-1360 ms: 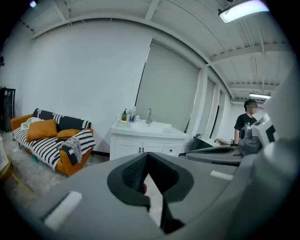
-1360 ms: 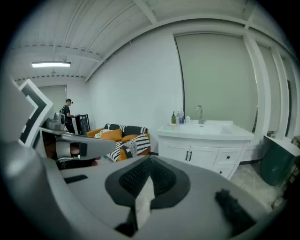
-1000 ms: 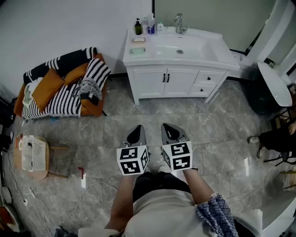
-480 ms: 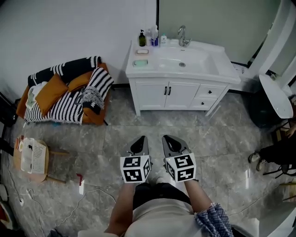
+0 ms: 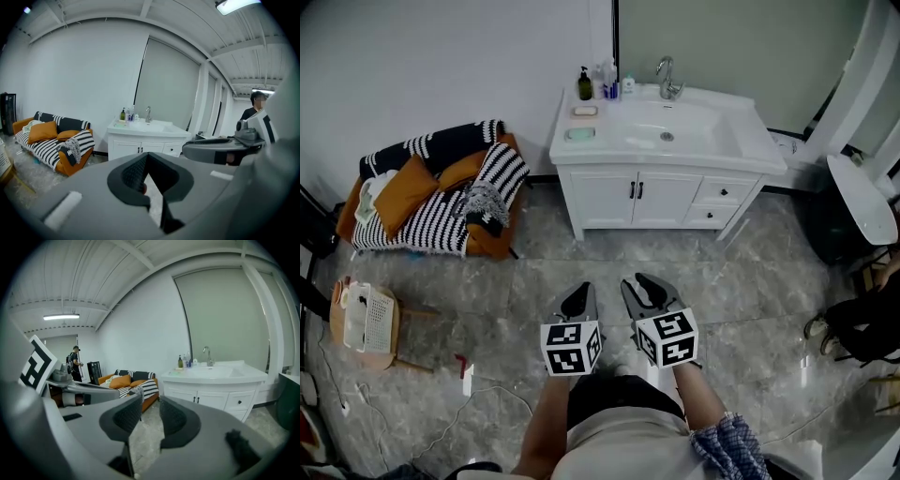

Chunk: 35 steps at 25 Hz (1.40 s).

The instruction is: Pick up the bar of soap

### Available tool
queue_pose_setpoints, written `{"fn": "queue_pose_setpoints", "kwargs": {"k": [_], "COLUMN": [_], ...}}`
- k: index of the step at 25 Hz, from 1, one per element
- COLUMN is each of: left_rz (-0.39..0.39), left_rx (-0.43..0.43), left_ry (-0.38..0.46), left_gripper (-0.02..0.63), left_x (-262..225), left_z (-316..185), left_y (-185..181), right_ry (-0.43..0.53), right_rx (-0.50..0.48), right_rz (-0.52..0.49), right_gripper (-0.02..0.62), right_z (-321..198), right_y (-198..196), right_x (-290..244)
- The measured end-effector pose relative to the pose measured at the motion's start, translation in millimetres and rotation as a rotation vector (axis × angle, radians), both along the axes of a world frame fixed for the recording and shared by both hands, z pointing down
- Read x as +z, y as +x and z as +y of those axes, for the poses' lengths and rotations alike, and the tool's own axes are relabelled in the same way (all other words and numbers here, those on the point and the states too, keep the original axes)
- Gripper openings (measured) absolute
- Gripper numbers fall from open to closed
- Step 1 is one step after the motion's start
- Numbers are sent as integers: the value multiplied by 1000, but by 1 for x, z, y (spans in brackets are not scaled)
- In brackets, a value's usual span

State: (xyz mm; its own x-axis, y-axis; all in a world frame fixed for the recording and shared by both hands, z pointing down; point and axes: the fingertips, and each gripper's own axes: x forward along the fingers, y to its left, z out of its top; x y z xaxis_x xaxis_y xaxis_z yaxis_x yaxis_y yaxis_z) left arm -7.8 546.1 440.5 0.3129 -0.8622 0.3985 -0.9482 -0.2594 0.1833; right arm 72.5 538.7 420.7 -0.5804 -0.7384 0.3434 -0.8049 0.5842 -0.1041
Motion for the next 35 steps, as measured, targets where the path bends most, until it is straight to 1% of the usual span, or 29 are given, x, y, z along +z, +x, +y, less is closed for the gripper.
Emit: {"fn": "queue_pose_setpoints", "kwargs": {"k": [4,10,14,21,24,26,29,32,35], "left_rz": [-5,2,8,2,9,14,7,0,-3], "left_rx": [-18,-32,-25,-6,-9,-8,2,11,13], "left_ry": [2,-3,-5,-9,-11,-13,-15,-18,-12], "left_gripper": [8,8,8,8,8,8,8,8,8], "left_x": [-2,2,5,10,15,15,14,11,7], "left_z": [-5,-17,-30,-57,-71,-82,-100,-116,-131], "left_y": [-3,-7,-5,-3,-9,-14,-18,-26,-36], "right_ry": [-2,-13,-5,-18,-22,-28,-52,-61,-66], "right_rx": [-2,7,8,21,25,49,60,63,69], "right_rz": [-13,-4,2,0,8,25,27,20,39], "right_gripper": [107,109,109,109,109,109,109,109,109], "right_z": [-9,-22,-33,-59,-71,-83,-101,-118,-133], "right_y": [1,2,2,1,-4,-5,-8,-17,-28], "right_x": [-1,5,4,9,13,16,18,16,17]}}
